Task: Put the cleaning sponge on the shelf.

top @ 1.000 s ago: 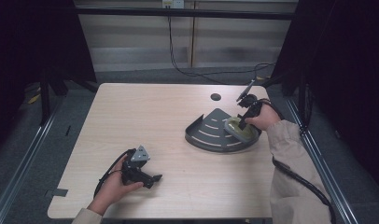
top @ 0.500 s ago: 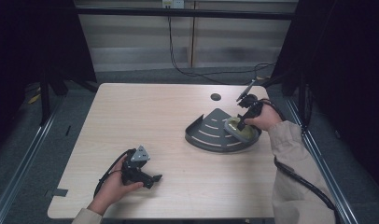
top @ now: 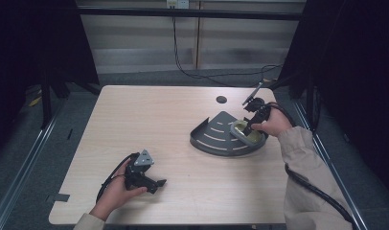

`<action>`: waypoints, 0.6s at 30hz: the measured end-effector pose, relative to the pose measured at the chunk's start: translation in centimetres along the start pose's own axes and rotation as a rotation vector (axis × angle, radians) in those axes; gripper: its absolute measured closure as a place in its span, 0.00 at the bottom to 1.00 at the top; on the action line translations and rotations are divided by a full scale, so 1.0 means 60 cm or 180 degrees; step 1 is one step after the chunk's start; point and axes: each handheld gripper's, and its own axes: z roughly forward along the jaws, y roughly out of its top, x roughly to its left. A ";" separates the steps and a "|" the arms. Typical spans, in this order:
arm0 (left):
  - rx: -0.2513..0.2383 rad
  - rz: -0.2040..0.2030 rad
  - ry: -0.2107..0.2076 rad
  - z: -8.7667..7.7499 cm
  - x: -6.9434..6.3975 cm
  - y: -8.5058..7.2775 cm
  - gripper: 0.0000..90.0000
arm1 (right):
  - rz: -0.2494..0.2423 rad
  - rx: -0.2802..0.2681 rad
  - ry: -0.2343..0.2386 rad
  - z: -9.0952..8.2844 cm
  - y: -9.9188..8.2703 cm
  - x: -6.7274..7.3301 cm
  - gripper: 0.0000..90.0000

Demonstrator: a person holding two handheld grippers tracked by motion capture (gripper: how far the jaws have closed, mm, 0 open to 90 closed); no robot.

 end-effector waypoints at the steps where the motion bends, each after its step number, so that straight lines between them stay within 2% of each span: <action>1: 0.0000 0.0001 -0.0002 0.000 0.000 0.000 0.00 | -0.0002 -0.0011 -0.0003 -0.002 -0.002 0.000 0.18; 18: -0.0002 0.0003 0.0000 0.000 0.000 0.000 0.00 | -0.0044 -0.0196 0.0101 -0.028 -0.043 0.012 0.18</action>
